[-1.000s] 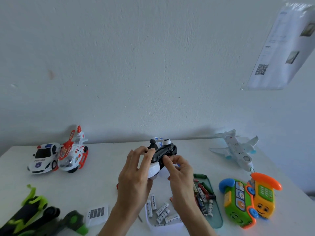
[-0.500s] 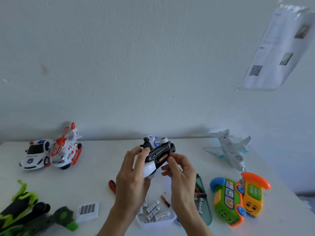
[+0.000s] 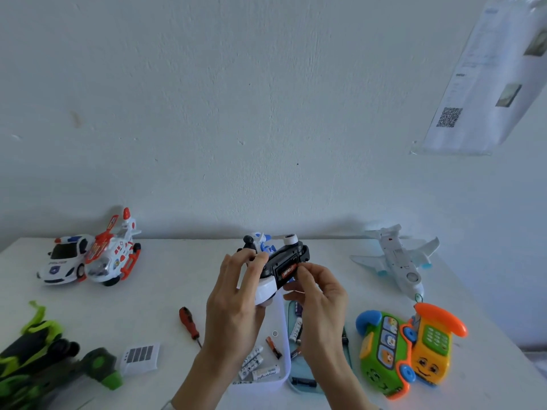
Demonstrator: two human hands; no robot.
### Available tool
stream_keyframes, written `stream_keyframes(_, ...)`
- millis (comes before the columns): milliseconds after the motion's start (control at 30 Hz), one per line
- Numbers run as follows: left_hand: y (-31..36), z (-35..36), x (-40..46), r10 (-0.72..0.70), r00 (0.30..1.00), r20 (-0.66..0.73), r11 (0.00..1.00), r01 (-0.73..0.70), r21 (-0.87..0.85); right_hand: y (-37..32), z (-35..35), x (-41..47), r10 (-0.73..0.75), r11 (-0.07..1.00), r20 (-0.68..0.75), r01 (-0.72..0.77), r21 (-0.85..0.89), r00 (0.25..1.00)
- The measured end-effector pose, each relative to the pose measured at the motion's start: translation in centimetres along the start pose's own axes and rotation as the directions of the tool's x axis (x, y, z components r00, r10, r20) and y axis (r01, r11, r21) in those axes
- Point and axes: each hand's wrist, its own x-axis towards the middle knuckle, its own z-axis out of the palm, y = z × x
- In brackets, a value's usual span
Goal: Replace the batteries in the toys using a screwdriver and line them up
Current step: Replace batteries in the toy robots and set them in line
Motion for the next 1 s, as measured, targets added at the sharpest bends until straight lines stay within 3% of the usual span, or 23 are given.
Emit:
stream_keyframes(133, 0.0, 0.3, -0.5, -0.022, 0.999, 0.035, 0.999, 0.021, 0.030, 0.4, -0.3, 0.8, 0.081, 0.997, 0.056, -0.080, -0.012, 0.995)
stream_keyframes(333, -0.3, -0.1, -1.2, -0.072, 0.996, 0.059, 0.992, 0.065, 0.104, 0.9, 0.1, 0.8, 0.078, 0.997, 0.115, -0.075, -0.030, 0.990)
stream_keyframes(533, -2.0, -1.2, -2.3, -0.234, 0.970, 0.068, 0.958, 0.218, 0.188, 2.3, 0.8, -0.1, 0.135, 0.991, 0.209, -0.126, -0.055, 0.969)
stream_keyframes(667, -3.6, -2.0, -3.2, -0.329, 0.942, 0.064, 0.929, 0.310, 0.201, 3.9, -0.2, 0.2, 0.230, 0.965, 0.238, -0.189, -0.184, 0.944)
stream_keyframes(800, -3.5, -1.8, -4.3, -0.362, 0.929, 0.071, 0.918, 0.342, 0.201, 4.9, -1.3, 0.9, 0.264, 0.929, 0.308, -0.155, -0.337, 0.914)
stream_keyframes(1000, -2.0, -0.9, -4.8, -0.337, 0.937, 0.088, 0.932, 0.319, 0.171, 4.3, -0.7, 0.7, 0.198, 0.965, 0.354, -0.118, -0.235, 0.914)
